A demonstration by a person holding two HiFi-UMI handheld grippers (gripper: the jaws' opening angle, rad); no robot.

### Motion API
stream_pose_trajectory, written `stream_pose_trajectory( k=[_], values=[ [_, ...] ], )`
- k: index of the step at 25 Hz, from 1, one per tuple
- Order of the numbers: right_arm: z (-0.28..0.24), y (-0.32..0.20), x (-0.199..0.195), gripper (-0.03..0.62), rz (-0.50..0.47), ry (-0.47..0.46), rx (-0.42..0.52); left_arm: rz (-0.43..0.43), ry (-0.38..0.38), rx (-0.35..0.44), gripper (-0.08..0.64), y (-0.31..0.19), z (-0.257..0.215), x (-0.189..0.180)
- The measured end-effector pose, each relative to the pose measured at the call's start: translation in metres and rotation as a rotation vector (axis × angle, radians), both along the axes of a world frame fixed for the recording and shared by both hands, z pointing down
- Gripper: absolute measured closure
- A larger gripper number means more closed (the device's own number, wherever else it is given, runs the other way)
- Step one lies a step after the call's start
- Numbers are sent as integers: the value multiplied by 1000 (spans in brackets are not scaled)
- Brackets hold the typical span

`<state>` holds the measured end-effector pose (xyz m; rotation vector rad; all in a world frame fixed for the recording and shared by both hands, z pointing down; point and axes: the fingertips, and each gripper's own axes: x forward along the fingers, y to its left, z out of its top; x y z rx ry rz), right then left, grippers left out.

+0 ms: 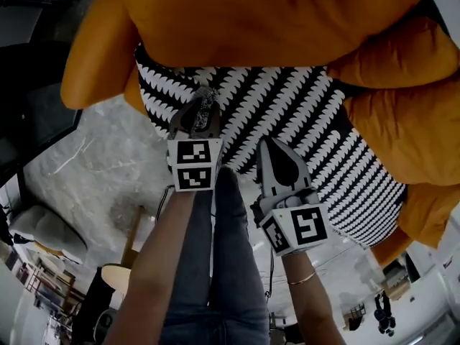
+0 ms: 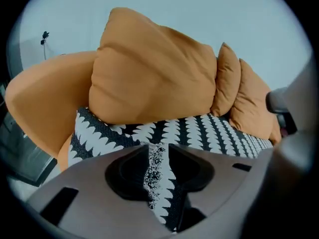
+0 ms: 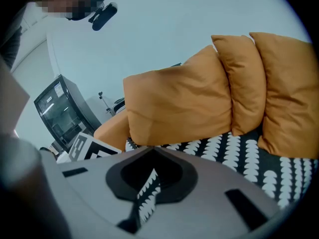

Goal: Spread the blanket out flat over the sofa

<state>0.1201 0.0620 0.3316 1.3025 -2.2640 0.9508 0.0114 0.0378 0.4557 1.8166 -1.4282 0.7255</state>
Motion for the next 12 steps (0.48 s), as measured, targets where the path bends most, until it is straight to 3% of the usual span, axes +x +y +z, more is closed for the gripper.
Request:
stream_pose_trajectory(
  k=[12],
  values=[
    [20, -12, -3, 581, -18, 17, -31, -26, -72, -61, 377, -20, 43, -6]
  ],
)
